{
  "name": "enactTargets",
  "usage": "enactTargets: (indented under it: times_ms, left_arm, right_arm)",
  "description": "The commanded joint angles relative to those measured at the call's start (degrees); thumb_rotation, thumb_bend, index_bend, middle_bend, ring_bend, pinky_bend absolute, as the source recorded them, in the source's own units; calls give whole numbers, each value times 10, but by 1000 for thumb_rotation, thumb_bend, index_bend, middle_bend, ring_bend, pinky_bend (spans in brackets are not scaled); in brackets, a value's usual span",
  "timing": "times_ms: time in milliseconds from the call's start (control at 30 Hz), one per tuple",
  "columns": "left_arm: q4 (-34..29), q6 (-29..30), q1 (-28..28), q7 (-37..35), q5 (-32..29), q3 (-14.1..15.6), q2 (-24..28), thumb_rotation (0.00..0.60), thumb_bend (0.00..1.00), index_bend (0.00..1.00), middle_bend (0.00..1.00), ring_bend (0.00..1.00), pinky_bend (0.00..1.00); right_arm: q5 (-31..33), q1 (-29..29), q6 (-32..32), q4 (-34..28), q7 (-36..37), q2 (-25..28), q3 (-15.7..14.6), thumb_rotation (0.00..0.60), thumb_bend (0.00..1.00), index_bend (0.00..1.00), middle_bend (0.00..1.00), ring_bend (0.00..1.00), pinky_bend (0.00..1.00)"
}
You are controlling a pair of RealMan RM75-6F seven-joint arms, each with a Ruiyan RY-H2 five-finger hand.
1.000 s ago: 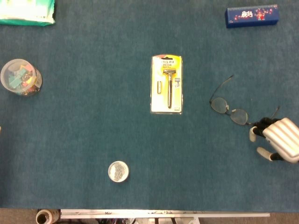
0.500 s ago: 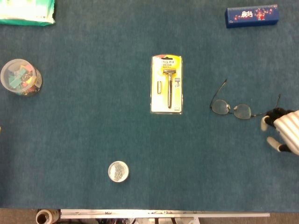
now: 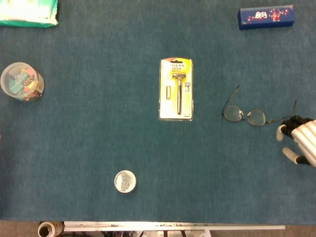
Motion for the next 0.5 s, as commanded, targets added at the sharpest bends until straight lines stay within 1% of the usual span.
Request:
enactTargets:
  times_ms: [33, 133, 167, 233, 333, 433, 500]
  left_arm:
    - [-11, -19, -4, 3, -5, 2, 11, 600, 117, 449, 449, 366, 442]
    - [-10, -12, -2, 3, -5, 0, 9, 600, 116, 449, 449, 366, 441]
    - [-9, -9, -1, 3, -6, -2, 7, 600, 116, 449, 449, 366, 441]
    - [-6, -6, 0, 1, -7, -4, 4, 600, 116, 449, 449, 366, 441]
    - [-3, -3, 1, -1, -6, -4, 1, 600, 116, 449, 449, 366, 441]
    - [-1, -1, 1, -5, -3, -4, 0, 600, 116, 449, 449, 366, 442]
    - [-1, 1, 1, -6, -2, -4, 0, 600, 116, 449, 449, 366, 442]
  right_arm:
    - [-34, -1, 19, -13, 25, 21, -18, 600, 253, 496, 450, 340, 556]
    - [-56, -2, 33, -15, 46, 31, -27, 600, 253, 496, 450, 340, 556]
    - [-73, -4, 49, -17, 64, 37, -32, 600, 253, 496, 450, 340, 556]
    - [-108, -13, 106, -11, 113, 41, -34, 600, 253, 496, 450, 340, 556]
    - [-127, -36, 194, 19, 171, 27, -21, 600, 253, 496, 449, 335, 552]
    - [-125, -57, 259, 37, 199, 7, -2, 600, 254, 489, 437, 319, 534]
    - [-122, -67, 287, 45, 207, -4, 9, 600, 254, 479, 426, 306, 513]
